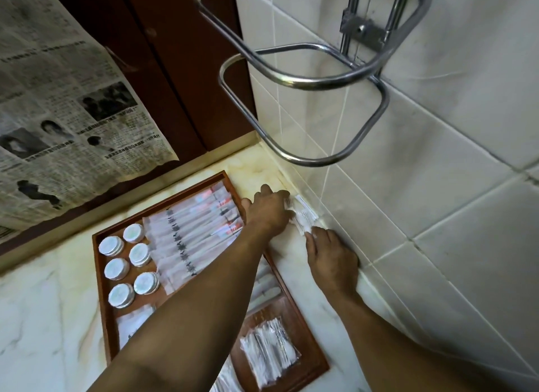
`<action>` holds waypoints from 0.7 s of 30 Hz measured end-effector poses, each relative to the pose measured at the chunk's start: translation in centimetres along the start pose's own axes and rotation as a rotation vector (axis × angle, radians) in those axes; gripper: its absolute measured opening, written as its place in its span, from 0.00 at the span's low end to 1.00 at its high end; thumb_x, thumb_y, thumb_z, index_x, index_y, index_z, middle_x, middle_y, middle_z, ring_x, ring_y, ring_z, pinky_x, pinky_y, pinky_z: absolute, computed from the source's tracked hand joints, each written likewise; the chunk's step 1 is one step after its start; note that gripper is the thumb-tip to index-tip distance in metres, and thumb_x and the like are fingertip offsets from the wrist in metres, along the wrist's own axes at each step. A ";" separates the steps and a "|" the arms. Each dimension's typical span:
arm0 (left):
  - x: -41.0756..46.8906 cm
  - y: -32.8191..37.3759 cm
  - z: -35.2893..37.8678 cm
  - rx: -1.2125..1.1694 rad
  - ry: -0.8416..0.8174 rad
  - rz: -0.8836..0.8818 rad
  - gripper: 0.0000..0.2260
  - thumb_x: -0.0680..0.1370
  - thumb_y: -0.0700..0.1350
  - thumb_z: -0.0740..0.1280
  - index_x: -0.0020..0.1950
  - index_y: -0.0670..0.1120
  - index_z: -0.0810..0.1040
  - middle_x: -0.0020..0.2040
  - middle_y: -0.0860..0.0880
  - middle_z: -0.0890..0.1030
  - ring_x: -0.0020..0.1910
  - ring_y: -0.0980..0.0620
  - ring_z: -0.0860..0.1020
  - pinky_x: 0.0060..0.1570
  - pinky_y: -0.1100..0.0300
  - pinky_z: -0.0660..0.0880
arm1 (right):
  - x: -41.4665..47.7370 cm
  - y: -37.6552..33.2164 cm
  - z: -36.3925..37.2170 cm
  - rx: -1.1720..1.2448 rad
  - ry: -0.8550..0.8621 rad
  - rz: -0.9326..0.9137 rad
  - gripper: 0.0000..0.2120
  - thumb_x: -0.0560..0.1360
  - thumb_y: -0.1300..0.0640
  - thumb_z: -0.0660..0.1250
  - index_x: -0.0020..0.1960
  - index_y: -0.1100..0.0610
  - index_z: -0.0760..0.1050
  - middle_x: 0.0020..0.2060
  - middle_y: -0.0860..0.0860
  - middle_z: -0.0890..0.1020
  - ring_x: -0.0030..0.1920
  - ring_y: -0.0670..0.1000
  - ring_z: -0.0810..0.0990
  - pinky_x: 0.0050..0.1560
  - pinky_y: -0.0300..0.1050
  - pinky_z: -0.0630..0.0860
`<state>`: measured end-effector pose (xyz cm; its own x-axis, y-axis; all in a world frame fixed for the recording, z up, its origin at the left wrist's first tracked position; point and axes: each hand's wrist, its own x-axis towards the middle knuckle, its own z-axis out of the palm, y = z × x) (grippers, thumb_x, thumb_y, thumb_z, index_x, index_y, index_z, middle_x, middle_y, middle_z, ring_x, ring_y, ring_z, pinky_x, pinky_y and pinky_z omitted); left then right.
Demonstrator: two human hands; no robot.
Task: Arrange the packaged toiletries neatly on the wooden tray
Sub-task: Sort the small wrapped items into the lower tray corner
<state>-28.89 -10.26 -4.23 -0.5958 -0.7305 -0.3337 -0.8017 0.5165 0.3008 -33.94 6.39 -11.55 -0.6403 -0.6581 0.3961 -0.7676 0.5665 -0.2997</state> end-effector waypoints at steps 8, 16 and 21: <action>0.0 -1.2 -0.2 -0.106 -0.026 -0.032 0.20 0.79 0.49 0.71 0.70 0.52 0.75 0.66 0.46 0.74 0.66 0.44 0.73 0.70 0.43 0.62 | 0.1 -0.3 0.0 0.085 0.048 0.120 0.11 0.83 0.52 0.60 0.47 0.55 0.76 0.36 0.51 0.78 0.32 0.54 0.78 0.30 0.47 0.74; 0.1 -1.3 -0.1 -0.301 -0.104 -0.108 0.18 0.78 0.41 0.72 0.67 0.47 0.75 0.62 0.46 0.79 0.60 0.45 0.78 0.66 0.50 0.74 | 0.2 -0.5 -0.2 0.053 -0.057 0.086 0.17 0.81 0.46 0.61 0.62 0.56 0.74 0.47 0.53 0.83 0.39 0.55 0.83 0.31 0.46 0.78; -0.3 -1.3 -0.4 -0.365 -0.075 -0.137 0.13 0.78 0.40 0.71 0.63 0.45 0.80 0.61 0.46 0.80 0.56 0.48 0.78 0.52 0.58 0.76 | 0.1 -0.3 -0.2 0.003 -0.071 0.028 0.14 0.83 0.47 0.59 0.57 0.54 0.78 0.44 0.52 0.78 0.35 0.56 0.81 0.28 0.47 0.75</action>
<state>-27.63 -10.94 -4.20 -0.4968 -0.7403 -0.4529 -0.8128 0.2138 0.5419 -33.80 6.26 -11.20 -0.6615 -0.6756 0.3254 -0.7496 0.5835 -0.3124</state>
